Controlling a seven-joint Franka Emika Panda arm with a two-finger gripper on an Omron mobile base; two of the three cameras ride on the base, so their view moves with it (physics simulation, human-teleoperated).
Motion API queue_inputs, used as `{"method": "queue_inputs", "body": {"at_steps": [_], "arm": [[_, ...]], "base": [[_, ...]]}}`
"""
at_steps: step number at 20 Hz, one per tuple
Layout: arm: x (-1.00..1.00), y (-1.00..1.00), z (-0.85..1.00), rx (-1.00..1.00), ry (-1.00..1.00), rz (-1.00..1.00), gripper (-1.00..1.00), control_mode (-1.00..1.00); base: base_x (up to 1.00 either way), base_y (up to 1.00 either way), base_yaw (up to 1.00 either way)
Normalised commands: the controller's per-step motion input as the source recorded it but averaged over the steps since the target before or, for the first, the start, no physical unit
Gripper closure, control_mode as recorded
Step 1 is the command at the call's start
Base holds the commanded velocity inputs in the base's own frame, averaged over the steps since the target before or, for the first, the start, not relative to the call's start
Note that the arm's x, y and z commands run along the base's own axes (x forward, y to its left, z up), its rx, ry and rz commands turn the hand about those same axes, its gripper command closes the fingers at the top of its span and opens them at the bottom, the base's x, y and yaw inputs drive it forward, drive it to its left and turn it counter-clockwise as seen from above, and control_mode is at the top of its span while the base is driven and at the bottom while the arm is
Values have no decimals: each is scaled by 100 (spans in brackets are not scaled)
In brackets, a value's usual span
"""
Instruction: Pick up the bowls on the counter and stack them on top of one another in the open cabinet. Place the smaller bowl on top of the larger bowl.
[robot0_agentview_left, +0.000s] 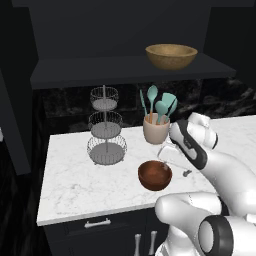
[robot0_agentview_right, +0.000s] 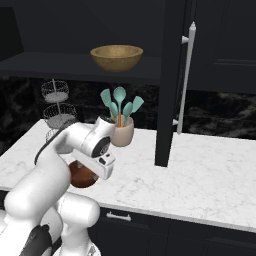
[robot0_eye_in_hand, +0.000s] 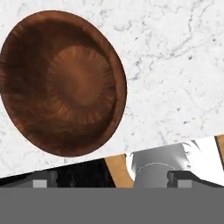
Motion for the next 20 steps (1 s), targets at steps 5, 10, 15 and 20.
{"method": "queue_inputs", "body": {"at_steps": [5, 10, 15, 20], "arm": [[31, 0, -41, 0, 0, 5, -100, -100], [31, 0, -31, 0, 0, 4, -100, -100], [32, 0, -32, 0, 0, 3, -100, -100], [1, 1, -36, 0, 0, 2, 100, -100]], "base": [[0, 0, 0], [0, 0, 0], [0, 0, 0], [0, 0, 0]]}}
